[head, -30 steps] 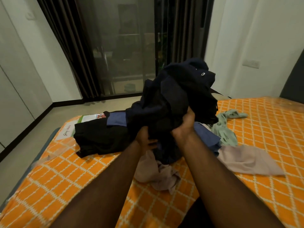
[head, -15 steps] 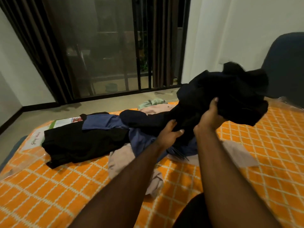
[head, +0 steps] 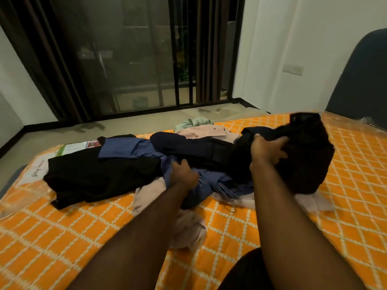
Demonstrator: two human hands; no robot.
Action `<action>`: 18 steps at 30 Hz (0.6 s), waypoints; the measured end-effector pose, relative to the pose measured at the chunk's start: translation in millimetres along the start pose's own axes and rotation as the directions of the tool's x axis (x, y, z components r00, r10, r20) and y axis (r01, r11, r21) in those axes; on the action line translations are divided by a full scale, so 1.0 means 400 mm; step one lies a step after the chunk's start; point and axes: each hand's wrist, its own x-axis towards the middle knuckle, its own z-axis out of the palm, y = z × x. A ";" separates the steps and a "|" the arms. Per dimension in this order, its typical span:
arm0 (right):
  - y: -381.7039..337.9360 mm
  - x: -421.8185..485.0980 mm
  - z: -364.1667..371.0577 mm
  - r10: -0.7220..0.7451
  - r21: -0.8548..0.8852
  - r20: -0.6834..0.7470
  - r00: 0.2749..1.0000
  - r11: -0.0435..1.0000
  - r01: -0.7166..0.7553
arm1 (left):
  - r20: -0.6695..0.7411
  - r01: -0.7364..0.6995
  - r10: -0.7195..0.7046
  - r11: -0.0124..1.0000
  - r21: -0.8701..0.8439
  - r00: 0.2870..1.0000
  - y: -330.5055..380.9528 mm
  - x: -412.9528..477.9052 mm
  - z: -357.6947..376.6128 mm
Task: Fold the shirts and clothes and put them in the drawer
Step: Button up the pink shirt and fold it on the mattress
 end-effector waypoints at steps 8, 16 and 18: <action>0.012 -0.114 0.096 -0.176 0.077 0.499 0.849 0.984 0.159 | 0.268 0.358 -0.272 0.372 -0.856 0.924 0.040 0.106 -0.068; 0.088 -0.165 0.177 -0.097 0.067 0.618 0.780 0.995 0.070 | 0.368 0.400 -0.180 0.199 -0.895 0.912 0.058 0.159 -0.104; 0.099 -0.160 0.178 -0.059 0.110 0.612 0.789 0.994 -0.011 | 0.318 0.344 -0.173 0.150 -0.927 0.932 0.063 0.169 -0.103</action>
